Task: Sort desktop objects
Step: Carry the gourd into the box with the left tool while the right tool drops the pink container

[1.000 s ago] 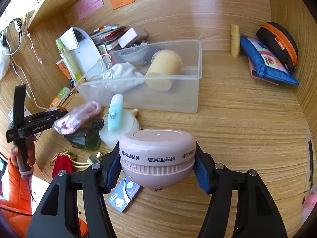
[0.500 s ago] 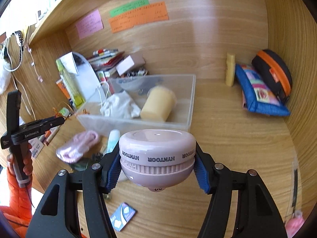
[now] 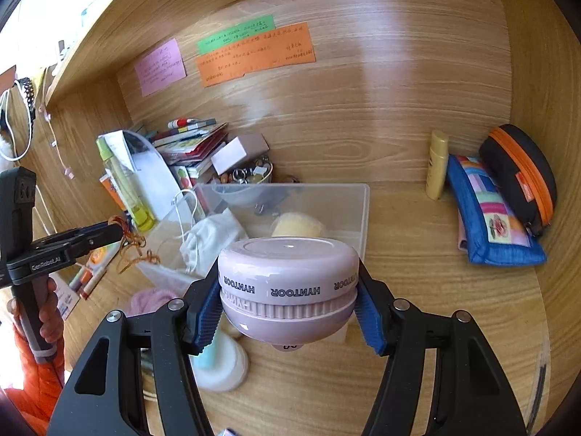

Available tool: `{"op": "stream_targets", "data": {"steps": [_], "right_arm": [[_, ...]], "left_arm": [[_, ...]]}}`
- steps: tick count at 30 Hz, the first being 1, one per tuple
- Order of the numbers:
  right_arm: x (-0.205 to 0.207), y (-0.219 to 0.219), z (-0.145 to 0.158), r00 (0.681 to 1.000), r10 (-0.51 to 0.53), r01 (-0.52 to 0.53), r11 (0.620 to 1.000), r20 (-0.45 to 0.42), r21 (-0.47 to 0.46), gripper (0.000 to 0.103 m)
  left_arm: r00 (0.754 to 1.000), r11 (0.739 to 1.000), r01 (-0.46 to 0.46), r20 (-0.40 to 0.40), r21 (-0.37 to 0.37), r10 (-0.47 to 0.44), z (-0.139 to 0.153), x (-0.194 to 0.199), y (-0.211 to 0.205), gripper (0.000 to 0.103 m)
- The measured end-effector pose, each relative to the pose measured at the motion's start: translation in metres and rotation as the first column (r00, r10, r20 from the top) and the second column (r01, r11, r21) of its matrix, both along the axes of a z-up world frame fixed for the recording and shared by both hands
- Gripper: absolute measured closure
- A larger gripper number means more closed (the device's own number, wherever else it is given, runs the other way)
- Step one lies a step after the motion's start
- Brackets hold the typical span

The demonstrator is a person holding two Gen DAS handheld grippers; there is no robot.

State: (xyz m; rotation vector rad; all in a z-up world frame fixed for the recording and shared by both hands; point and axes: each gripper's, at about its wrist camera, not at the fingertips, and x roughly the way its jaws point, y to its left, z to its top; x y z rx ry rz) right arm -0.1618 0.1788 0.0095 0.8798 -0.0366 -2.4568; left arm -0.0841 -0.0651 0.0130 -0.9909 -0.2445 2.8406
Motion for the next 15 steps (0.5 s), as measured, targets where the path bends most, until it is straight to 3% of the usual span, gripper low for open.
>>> {"op": "stream_targets", "data": {"steps": [7, 15], "right_arm": [[-0.018, -0.011, -0.001, 1.0, -0.009, 0.009, 1.0, 0.006, 0.017, 0.043], [-0.037, -0.021, -0.021, 0.998, -0.012, 0.009, 0.999, 0.067, 0.037, 0.043]], "left_arm": [[0.999, 0.999, 0.046, -0.021, -0.022, -0.047, 0.006, -0.016, 0.018, 0.062], [0.995, 0.996, 0.09, 0.046, -0.018, -0.089, -0.019, -0.036, 0.027, 0.062]]}}
